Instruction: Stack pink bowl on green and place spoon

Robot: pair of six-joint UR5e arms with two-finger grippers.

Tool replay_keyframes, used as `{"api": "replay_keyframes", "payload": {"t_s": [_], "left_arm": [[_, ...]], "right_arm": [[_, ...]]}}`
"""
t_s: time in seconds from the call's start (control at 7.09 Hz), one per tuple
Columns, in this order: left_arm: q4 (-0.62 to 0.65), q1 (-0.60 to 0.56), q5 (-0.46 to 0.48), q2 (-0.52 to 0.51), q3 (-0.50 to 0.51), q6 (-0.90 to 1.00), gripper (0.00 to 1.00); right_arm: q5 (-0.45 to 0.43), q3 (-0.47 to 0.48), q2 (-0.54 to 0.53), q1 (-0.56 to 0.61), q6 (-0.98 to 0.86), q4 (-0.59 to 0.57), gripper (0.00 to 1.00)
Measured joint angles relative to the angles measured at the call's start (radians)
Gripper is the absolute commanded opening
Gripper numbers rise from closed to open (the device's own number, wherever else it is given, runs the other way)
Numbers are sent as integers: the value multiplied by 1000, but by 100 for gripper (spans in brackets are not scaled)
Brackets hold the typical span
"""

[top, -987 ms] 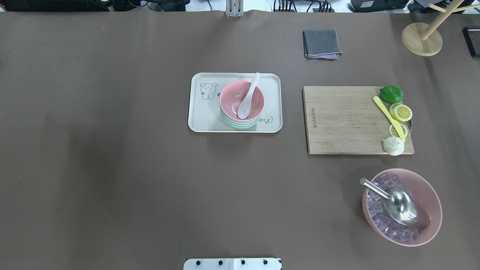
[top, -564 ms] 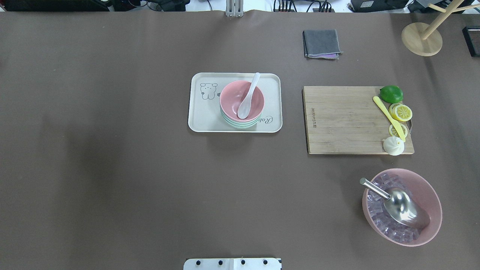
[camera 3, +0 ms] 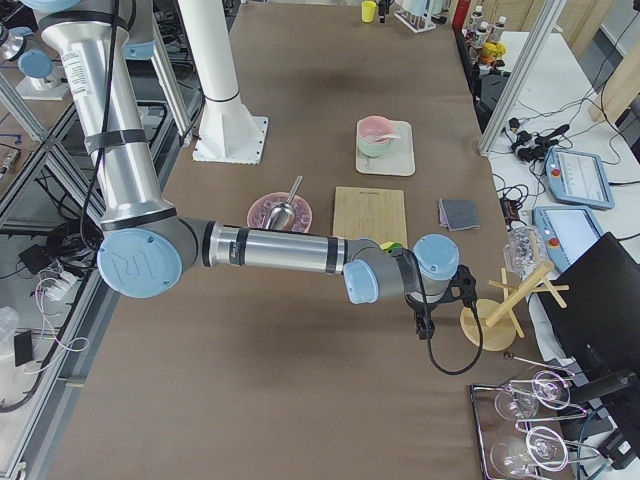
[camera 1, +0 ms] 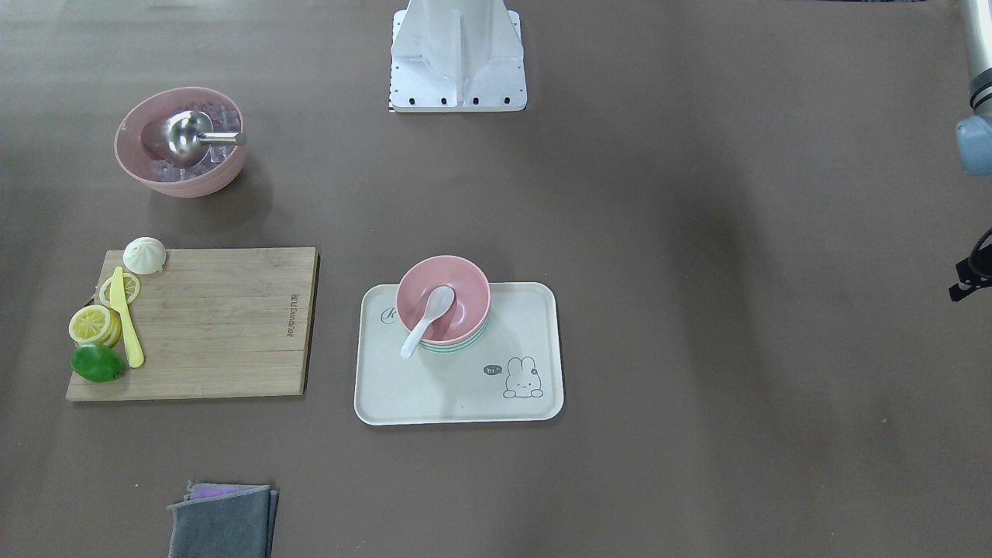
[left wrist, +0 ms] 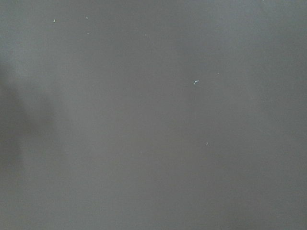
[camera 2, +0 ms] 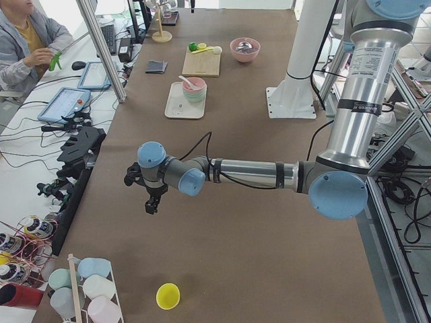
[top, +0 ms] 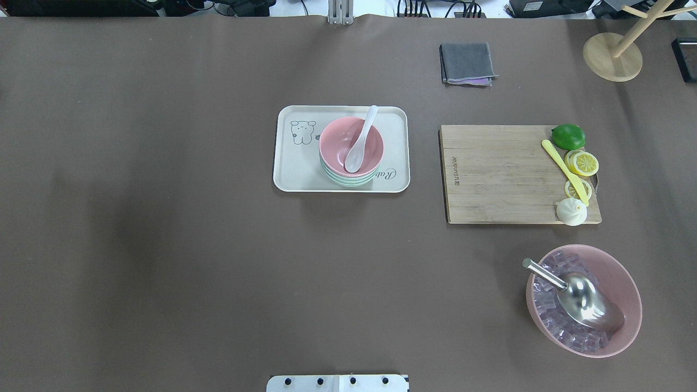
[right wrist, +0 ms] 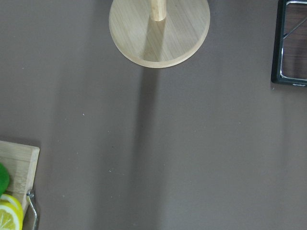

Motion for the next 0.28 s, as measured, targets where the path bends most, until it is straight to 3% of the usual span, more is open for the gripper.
{"api": "replay_keyframes", "payload": {"t_s": [0.28], "left_arm": [[0, 0, 0, 0, -3, -1, 98]], "right_arm": [[0, 2, 1, 0, 1, 0, 100]]}}
